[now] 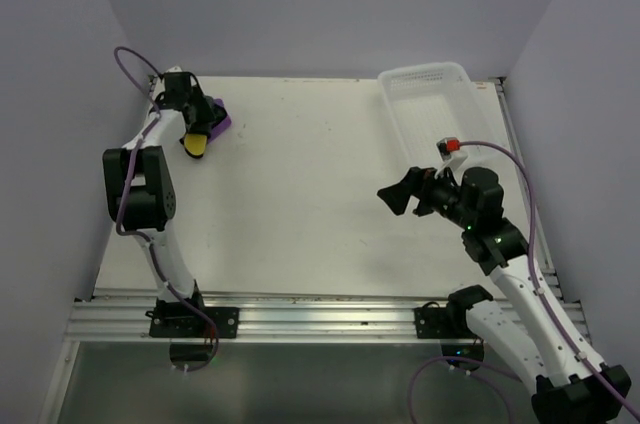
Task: Roll the towels
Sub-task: Grab a towel with the left arm
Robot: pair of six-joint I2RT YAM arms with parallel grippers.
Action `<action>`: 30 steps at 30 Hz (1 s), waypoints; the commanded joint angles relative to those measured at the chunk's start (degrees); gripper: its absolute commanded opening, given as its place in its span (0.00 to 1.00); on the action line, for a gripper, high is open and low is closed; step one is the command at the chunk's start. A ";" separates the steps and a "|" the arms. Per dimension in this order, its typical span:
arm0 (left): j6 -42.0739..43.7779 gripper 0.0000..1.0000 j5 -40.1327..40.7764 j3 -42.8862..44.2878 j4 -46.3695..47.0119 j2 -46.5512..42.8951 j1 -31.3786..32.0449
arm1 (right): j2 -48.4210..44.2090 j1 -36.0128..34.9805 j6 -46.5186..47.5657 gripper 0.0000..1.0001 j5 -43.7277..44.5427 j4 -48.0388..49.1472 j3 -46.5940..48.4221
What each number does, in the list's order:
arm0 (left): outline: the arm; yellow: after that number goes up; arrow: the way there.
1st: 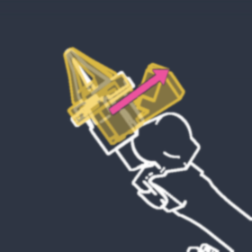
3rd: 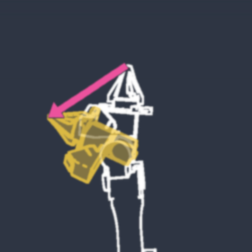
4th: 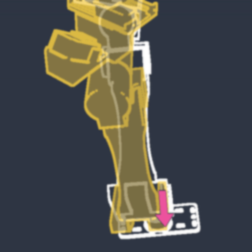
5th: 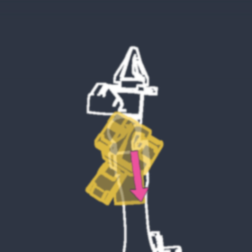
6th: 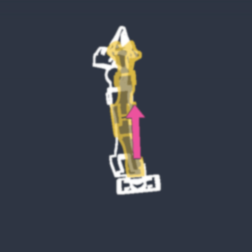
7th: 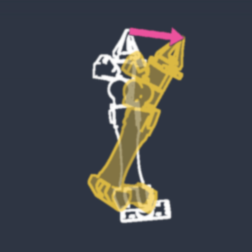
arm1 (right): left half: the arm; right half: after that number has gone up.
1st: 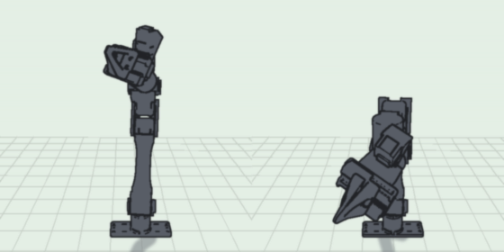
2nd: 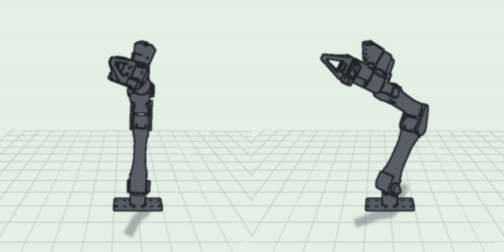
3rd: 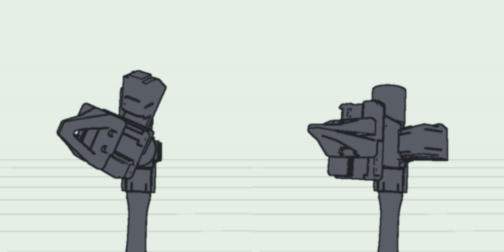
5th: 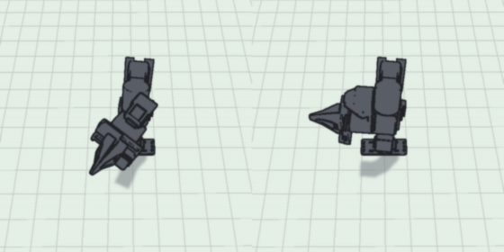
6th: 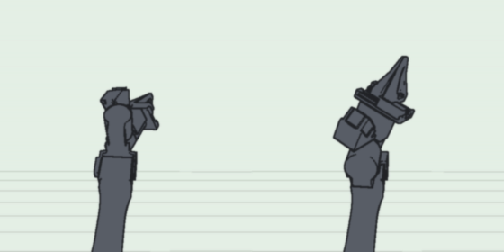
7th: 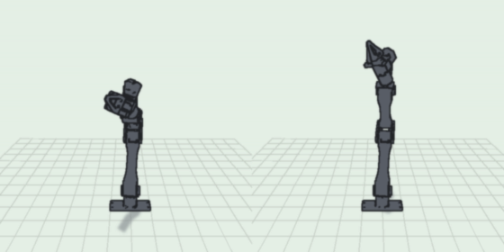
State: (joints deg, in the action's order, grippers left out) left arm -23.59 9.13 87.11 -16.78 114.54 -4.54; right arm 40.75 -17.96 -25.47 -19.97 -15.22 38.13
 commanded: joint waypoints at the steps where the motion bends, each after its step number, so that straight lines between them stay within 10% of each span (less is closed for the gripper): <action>1: -1.36 0.66 -0.86 -1.07 3.77 -0.02 -0.91 | 0.73 -0.06 0.51 0.95 1.60 2.21 -0.07; 19: -0.84 0.49 -0.42 -2.47 5.09 4.11 -1.44 | 1.35 -0.06 0.69 0.80 4.32 1.86 -0.60; 26: -1.10 0.04 1.85 -3.88 5.52 0.51 -1.62 | 0.47 -0.06 0.43 0.79 5.20 1.43 -0.69; 30: -1.45 0.00 3.79 -3.70 4.82 -2.64 -1.79 | 0.12 -0.06 0.25 0.79 5.38 0.55 -0.34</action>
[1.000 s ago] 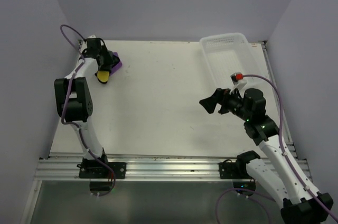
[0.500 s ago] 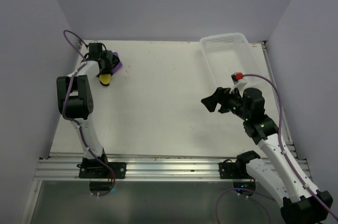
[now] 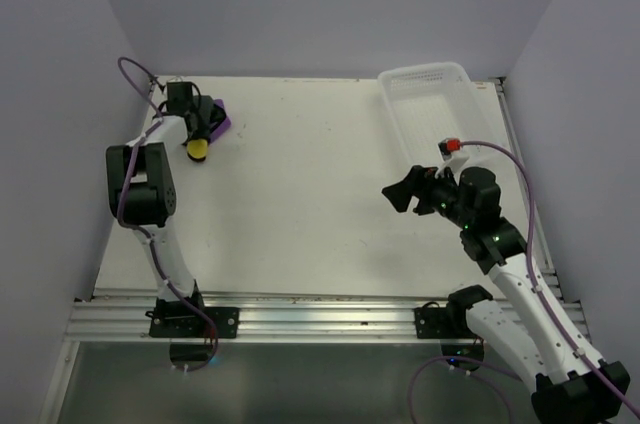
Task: Roll the towels
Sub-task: Grab a towel with the left arm
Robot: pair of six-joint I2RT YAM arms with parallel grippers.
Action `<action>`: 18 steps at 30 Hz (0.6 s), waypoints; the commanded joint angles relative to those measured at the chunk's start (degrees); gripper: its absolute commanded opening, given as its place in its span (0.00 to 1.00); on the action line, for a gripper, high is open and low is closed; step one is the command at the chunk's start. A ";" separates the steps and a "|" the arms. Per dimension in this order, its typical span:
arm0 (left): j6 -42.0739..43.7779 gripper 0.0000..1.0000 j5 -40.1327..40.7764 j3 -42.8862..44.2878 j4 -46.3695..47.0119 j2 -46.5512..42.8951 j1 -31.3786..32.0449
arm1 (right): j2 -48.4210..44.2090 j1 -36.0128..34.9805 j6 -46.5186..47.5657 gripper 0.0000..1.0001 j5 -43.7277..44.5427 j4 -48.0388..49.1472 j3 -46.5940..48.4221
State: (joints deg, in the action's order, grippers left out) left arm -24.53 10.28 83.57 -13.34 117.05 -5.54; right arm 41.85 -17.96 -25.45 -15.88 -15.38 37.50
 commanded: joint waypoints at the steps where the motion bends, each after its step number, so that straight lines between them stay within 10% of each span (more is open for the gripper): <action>1: -0.69 0.00 2.90 -0.07 1.13 -5.78 -0.87 | -1.15 -0.06 0.23 0.79 1.38 0.52 0.38; 18: -7.45 0.00 -4.64 -5.24 4.11 -33.86 -1.23 | -3.96 -0.06 0.14 0.81 1.99 -3.69 2.93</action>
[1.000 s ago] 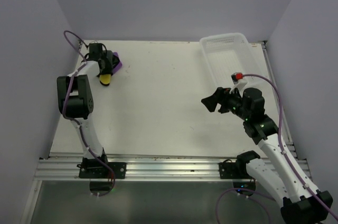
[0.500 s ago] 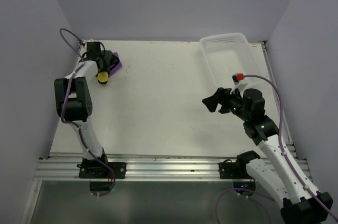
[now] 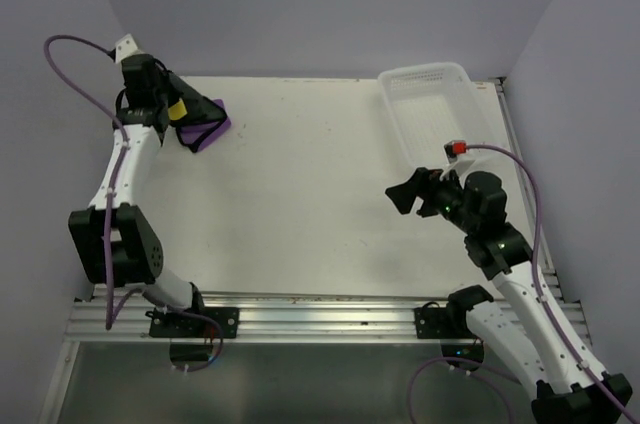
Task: Roll the towels
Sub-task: Grab a towel with the left arm, then move the towel to the center of the board
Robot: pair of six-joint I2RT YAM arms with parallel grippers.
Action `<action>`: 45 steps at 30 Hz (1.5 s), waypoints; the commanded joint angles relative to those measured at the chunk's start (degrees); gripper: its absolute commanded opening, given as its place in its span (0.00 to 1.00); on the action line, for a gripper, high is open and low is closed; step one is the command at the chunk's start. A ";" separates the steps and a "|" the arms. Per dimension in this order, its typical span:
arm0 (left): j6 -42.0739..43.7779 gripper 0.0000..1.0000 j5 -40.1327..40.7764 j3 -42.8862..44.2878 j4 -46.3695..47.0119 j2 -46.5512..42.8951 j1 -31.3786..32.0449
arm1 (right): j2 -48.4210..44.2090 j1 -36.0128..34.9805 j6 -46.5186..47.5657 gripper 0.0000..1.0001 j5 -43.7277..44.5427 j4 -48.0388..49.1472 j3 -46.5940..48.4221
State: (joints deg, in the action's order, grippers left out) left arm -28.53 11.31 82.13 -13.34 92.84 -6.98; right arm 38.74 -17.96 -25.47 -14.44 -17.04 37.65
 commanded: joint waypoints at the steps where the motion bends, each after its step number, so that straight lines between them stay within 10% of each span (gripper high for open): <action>1: -4.07 0.00 -6.56 -7.04 4.29 -11.95 1.17 | -1.03 -0.06 -0.10 0.82 0.38 -2.56 2.87; 14: -14.96 0.04 -21.22 -34.11 4.01 -41.75 23.41 | -8.68 -0.06 -3.97 0.83 -0.24 -11.61 2.69; 15: -15.23 0.14 -22.11 -36.84 5.33 -42.99 24.11 | -8.86 -0.06 -4.14 0.83 0.11 -11.79 2.52; 17: -14.89 0.64 -22.48 -44.58 6.75 -44.41 26.92 | -9.03 -0.06 -4.93 0.83 0.46 -12.14 2.17; 21: -13.40 0.95 -20.72 -52.58 5.17 -45.01 31.84 | -7.99 -0.06 -6.25 0.83 0.81 -12.14 0.33; 45: -8.56 0.73 -7.89 -56.73 19.40 -26.93 36.51 | 12.67 -0.15 -0.72 0.67 -9.12 2.62 0.85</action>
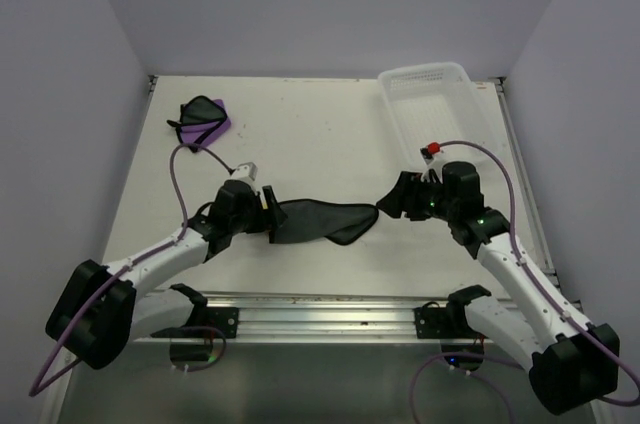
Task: Roll the towels
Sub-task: Move the towel to the center of the board
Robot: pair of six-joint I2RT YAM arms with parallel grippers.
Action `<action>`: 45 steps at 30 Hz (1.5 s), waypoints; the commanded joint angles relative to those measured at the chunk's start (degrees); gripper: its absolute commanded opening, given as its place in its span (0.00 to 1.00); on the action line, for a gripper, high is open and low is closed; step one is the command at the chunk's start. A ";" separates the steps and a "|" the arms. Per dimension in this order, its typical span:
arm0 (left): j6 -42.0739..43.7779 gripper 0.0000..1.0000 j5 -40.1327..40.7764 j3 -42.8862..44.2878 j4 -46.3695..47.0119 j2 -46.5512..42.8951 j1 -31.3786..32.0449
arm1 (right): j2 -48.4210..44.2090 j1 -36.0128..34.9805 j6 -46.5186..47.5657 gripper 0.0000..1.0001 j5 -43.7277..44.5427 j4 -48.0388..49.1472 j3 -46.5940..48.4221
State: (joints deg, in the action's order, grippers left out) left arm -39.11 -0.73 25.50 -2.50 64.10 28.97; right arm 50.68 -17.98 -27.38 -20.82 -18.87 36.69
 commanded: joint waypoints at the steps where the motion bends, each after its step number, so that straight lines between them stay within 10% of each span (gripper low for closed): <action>1: 2.28 0.73 4.07 -0.10 9.87 2.43 0.65 | 1.00 -0.13 1.10 0.68 -2.74 4.81 1.64; 26: 6.76 0.00 4.86 6.14 14.63 14.30 0.91 | 1.36 -0.22 -0.40 0.60 -0.19 8.41 -5.04; 39: 9.05 0.00 5.39 10.27 8.84 8.60 0.91 | -2.95 -0.22 -5.31 0.67 6.48 10.25 -12.07; 45: 9.05 0.00 6.44 9.84 5.93 2.79 0.91 | 2.56 -0.13 -7.43 0.51 7.73 18.51 -15.59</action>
State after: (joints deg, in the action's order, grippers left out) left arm -31.64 3.92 33.98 4.71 69.54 29.45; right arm 49.47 -18.02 -32.97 -14.72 -7.51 21.80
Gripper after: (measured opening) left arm 0.009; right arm 0.523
